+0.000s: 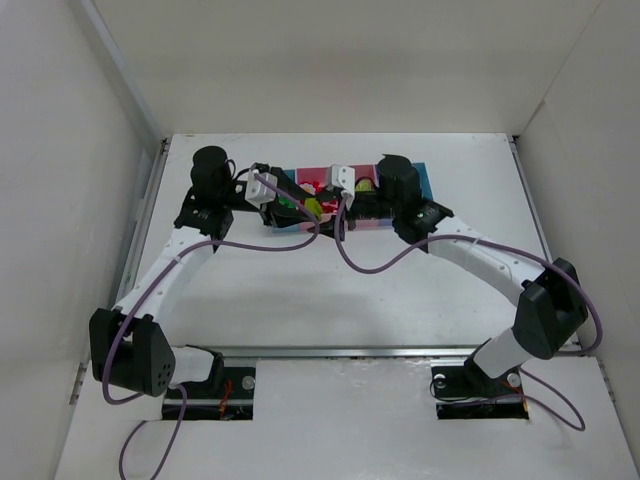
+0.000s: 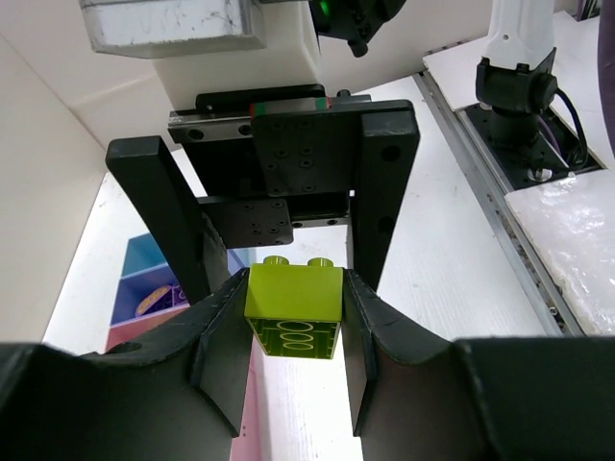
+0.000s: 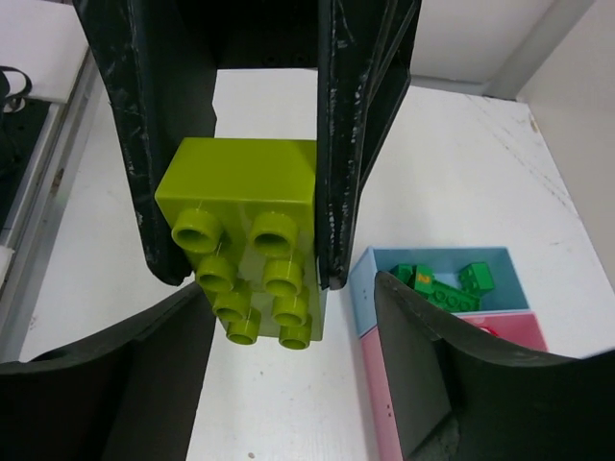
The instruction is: Sort the legos into containers by color
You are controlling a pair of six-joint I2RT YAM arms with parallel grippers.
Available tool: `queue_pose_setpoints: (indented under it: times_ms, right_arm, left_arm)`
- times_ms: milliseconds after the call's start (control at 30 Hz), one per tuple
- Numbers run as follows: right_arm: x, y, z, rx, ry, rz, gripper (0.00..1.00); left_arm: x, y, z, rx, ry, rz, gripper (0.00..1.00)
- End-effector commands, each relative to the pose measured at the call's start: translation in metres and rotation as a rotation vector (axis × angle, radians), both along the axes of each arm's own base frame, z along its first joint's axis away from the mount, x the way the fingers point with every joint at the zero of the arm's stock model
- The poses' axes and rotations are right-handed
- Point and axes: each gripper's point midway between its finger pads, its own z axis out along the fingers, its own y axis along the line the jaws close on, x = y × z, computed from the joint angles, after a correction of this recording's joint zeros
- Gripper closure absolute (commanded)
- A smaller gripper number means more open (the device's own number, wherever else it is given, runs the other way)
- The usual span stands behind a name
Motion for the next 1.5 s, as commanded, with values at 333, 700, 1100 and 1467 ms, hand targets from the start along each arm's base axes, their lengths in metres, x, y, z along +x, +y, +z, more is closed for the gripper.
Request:
queue_pose_setpoints:
  times_ms: [333,700,1100,1467]
  right_arm:
    - [-0.006,-0.001,0.053,0.095,-0.093,0.024,0.60]
    - [0.030,-0.036,-0.025,-0.007,0.091,-0.159,1.00]
    - [0.037,-0.056,-0.031,-0.012,0.111,-0.213,1.00]
    - [0.131,-0.112,-0.051,-0.020,0.291,-0.749,1.00]
  left_arm:
    - [-0.039,0.004,0.022,-0.024,-0.064,-0.197,1.00]
    - [-0.039,0.004,0.032,-0.030,-0.102,-0.188,1.00]
    - [-0.029,0.005,0.027,-0.026,-0.066,-0.130,0.48]
    - [0.004,0.006,0.016,-0.037,-0.007,0.138,0.00]
